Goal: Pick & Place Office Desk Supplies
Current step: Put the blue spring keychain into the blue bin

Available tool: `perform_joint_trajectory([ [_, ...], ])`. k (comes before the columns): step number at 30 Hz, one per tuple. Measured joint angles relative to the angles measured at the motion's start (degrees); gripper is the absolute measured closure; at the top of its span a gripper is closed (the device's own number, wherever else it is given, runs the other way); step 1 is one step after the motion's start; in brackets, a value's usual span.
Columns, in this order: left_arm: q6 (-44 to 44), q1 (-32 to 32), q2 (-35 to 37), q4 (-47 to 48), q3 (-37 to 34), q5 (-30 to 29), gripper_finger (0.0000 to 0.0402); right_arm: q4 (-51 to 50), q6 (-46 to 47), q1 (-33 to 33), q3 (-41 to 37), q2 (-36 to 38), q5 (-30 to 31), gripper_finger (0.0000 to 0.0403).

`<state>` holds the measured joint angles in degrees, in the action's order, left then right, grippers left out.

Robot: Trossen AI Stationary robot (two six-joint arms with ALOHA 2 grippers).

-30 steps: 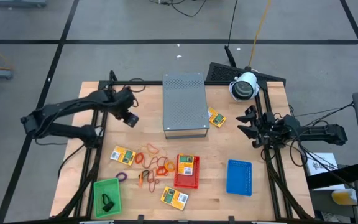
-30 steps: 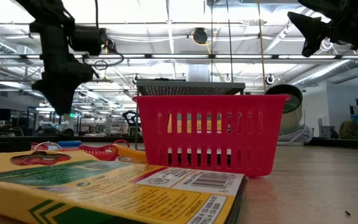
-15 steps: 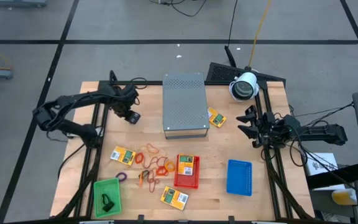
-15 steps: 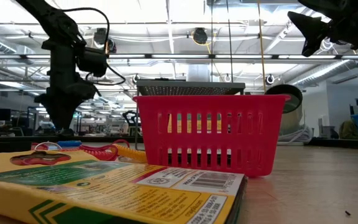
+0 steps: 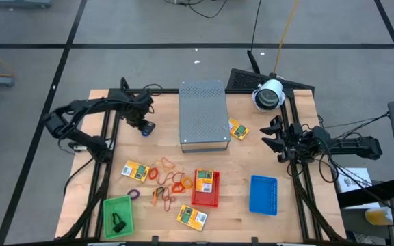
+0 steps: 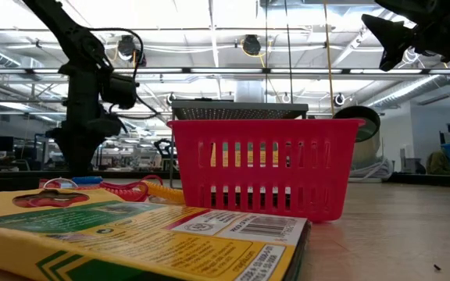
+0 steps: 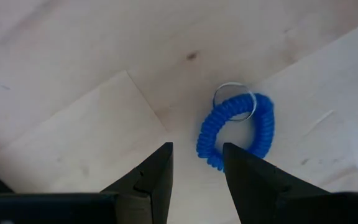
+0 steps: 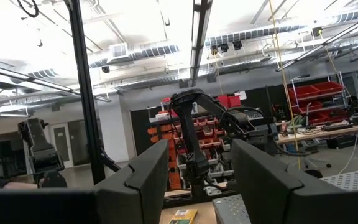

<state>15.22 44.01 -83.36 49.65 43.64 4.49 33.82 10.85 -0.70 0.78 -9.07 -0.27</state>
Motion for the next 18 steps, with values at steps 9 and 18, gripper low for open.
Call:
perform_joint_trajectory([
  [9, -0.1, 0.0, -2.9, -0.4, 0.0, 0.1, 0.0254, 0.0, 0.0, 0.0, 0.0, 0.0, 0.0, 0.0234],
  [18, 0.2, -0.5, -5.1, -3.8, 0.0, 1.0, 0.0254, 0.0, 0.0, 0.0, 0.0, 0.0, 0.0, 0.0234],
])
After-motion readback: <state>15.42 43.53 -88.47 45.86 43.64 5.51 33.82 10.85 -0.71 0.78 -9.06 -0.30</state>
